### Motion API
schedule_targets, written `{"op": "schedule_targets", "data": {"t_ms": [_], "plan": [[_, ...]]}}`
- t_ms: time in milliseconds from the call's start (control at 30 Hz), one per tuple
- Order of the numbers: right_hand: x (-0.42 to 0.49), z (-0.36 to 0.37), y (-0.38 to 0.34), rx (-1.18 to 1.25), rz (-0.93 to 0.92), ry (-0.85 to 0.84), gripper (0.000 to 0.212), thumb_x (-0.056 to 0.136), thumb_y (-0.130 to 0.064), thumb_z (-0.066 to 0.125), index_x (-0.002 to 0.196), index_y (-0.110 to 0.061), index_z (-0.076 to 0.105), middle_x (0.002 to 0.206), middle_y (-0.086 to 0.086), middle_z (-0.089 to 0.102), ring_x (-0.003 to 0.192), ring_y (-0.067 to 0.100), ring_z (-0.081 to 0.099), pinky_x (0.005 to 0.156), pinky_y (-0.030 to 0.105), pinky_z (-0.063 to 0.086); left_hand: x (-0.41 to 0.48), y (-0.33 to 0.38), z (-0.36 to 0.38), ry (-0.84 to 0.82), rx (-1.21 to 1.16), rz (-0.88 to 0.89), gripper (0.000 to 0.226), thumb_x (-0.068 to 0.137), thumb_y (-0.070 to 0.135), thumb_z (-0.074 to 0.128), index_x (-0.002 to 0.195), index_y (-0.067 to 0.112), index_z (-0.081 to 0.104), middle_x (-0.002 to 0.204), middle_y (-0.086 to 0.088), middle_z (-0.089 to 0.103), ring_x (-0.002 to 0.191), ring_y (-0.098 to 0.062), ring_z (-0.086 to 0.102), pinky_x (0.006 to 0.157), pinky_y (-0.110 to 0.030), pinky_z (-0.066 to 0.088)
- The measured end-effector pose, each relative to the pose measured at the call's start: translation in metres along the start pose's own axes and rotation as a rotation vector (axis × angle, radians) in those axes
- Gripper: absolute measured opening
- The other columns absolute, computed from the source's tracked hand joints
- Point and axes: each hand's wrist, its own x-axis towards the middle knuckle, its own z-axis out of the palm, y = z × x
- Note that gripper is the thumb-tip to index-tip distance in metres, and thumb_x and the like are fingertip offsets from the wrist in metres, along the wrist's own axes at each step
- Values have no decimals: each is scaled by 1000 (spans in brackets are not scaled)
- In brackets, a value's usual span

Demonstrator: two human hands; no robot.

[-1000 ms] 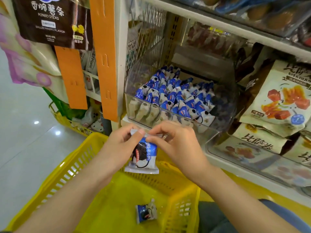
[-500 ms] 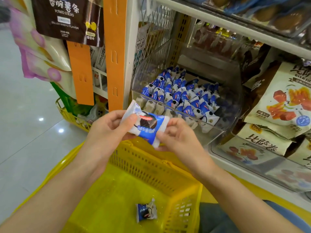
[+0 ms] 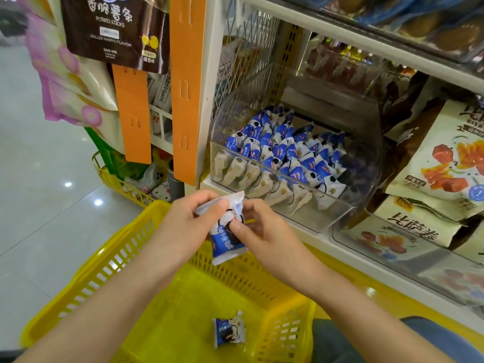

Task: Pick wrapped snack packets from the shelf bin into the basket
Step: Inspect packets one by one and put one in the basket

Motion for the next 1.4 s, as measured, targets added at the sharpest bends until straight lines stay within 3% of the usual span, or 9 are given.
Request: {"op": "schedule_targets", "data": {"t_ms": [200, 367, 533, 700, 800, 967, 1100, 1267, 1400], "plan": [[1, -3, -1, 21, -130, 200, 8, 91, -31, 55, 84, -31, 60, 73, -18, 64, 71, -5, 60, 59, 9, 44, -1, 2, 5, -37, 137, 41, 16, 86, 26, 59, 76, 15, 65, 74, -10, 67, 67, -17, 64, 62, -36, 50], [7, -8, 1, 138, -92, 232, 17, 88, -21, 61, 72, -27, 63, 72, -1, 68, 69, 15, 64, 64, 34, 54, -1, 1, 9, 3, 30, -13, 17, 89, 23, 56, 78, 11, 60, 68, -3, 64, 63, -12, 61, 60, -28, 49], [7, -11, -1, -2, -154, 188, 13, 83, -19, 68, 78, -31, 66, 69, -15, 66, 67, 2, 62, 61, 17, 51, 4, -2, 5, 8, 30, -19, 22, 90, 25, 54, 74, 12, 61, 55, 5, 61, 55, -5, 57, 55, -24, 47], [1, -11, -2, -485, -398, 348, 8, 83, -28, 66, 83, -21, 68, 78, -10, 64, 73, 5, 57, 59, 28, 51, 5, -6, 6, -2, 31, -6, 21, 90, 23, 54, 71, 17, 60, 54, 8, 61, 53, 0, 56, 55, -22, 48], [0, -13, -5, -482, -392, 416, 5, 85, -26, 65, 84, -22, 67, 79, -12, 63, 73, 4, 55, 57, 27, 49, 7, -7, 7, 93, 18, 15, 14, 91, 23, 53, 78, 20, 57, 74, 2, 66, 69, -9, 63, 66, -28, 53], [2, -25, -9, -293, -365, 530, 10, 86, -27, 60, 90, -21, 65, 83, -11, 63, 80, 6, 60, 71, 28, 53, 8, 8, 2, -18, -54, -352, 48, 97, 41, 30, 72, 13, 60, 60, -1, 65, 57, -16, 61, 62, -30, 46], [0, -28, -12, -259, -498, 432, 6, 85, -16, 64, 87, -12, 68, 87, -5, 63, 84, 6, 59, 74, 25, 50, 2, 12, 1, -249, -172, -447, 65, 92, 58, 16, 89, 19, 69, 85, 0, 75, 79, -18, 68, 76, -33, 49], [-3, -22, -9, -565, -699, 231, 18, 87, -25, 58, 89, -11, 69, 97, 1, 64, 92, 11, 55, 79, 20, 44, 3, 12, 1, -37, -404, -342, 26, 90, 36, 48, 89, 19, 68, 81, -1, 73, 66, -11, 67, 69, -32, 50], [-5, -15, -8, -407, -467, 225, 25, 90, -41, 51, 106, -24, 57, 103, -10, 57, 94, 1, 54, 78, 16, 45, 4, 9, 1, 129, -217, -199, 17, 91, 24, 51, 88, 21, 67, 83, 3, 73, 76, -9, 65, 75, -29, 51]]}}
